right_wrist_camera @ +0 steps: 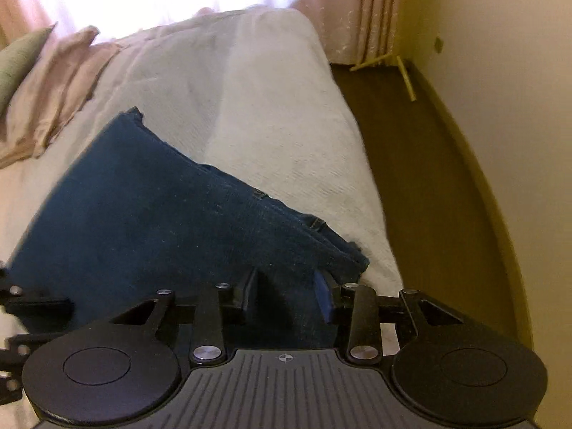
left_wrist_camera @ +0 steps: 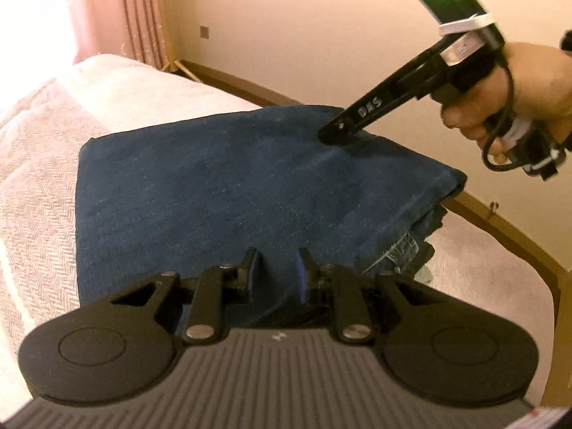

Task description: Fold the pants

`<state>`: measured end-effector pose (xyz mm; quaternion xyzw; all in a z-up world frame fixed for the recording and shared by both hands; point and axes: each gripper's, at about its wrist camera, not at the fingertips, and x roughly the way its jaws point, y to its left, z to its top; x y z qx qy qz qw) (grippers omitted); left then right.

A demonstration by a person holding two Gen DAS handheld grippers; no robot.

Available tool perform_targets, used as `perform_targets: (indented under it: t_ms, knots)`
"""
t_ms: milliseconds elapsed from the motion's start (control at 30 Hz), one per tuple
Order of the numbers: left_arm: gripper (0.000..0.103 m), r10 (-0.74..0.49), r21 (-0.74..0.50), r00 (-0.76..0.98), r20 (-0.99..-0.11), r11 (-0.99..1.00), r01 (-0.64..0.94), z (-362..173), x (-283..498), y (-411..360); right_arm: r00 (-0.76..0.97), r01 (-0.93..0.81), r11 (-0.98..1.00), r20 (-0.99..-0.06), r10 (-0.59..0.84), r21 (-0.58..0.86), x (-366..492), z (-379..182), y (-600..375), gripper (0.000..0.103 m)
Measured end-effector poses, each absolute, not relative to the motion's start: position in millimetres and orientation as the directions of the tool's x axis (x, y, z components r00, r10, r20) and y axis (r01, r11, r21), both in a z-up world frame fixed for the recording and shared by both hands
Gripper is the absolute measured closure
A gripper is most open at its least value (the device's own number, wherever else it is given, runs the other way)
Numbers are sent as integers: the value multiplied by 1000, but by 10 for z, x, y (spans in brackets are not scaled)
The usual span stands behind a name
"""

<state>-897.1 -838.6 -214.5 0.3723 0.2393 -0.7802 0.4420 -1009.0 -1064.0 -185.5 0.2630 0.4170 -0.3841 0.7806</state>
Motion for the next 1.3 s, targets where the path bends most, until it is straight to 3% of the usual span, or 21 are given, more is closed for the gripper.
perform_targets:
  t_ms: [100,267,500,733,767,800,867,933,1067,1100,1233,1300]
  knots:
    - [86,-495,-55,-328,-804,-488,871,-2081,-8957,-8394,418,818,546,-838,-351,180,-10196,-1661,-10641,70]
    - [85,-507,-55,-334,-794,-488,871,-1904,-8845,-8269,479,789,576,-800,-361,212,-10345,-1188,-10153,70]
    - [84,-489,-82,-297,-820,-414,906,-2056,-8614,-8124,456,807,525,-850,-263,271,-10518,-1814,-9742,70]
    - [82,-520,-70,-241,-819,-326,943,-1760,-8330,-7613,459,797,563,-824,-332,217,-10472,-1360,-9515,68]
    - [80,-522,-71,-231,-821,-308,949,-1724,-8277,-7524,468,800,556,-814,-344,225,-10485,-1291,-9432,61]
    - [75,-524,-69,-219,-823,-290,955,-1724,-8235,-7421,472,805,545,-808,-351,234,-10489,-1248,-9342,49]
    - [65,-520,-77,-196,-832,-241,967,-1681,-8134,-7243,473,820,515,-802,-365,249,-10513,-1211,-9105,35]
    - [47,-522,-83,-178,-834,-201,976,-1638,-8057,-7119,471,837,476,-799,-375,270,-10544,-1187,-8880,33]
    - [25,-526,-84,-152,-837,-151,985,-1559,-7970,-6889,439,879,376,-810,-390,295,-10554,-1121,-8467,30]
    - [15,-533,-82,-144,-834,-139,987,-1536,-7950,-6839,421,890,357,-816,-397,285,-10558,-1098,-8363,29]
    - [3,-546,-98,-136,-827,-98,990,-1444,-7858,-6674,351,924,308,-820,-452,226,-10552,-925,-7929,28]
    - [1,-559,-94,-130,-819,-93,991,-1358,-7824,-6544,322,936,287,-821,-472,202,-10540,-839,-7760,27]
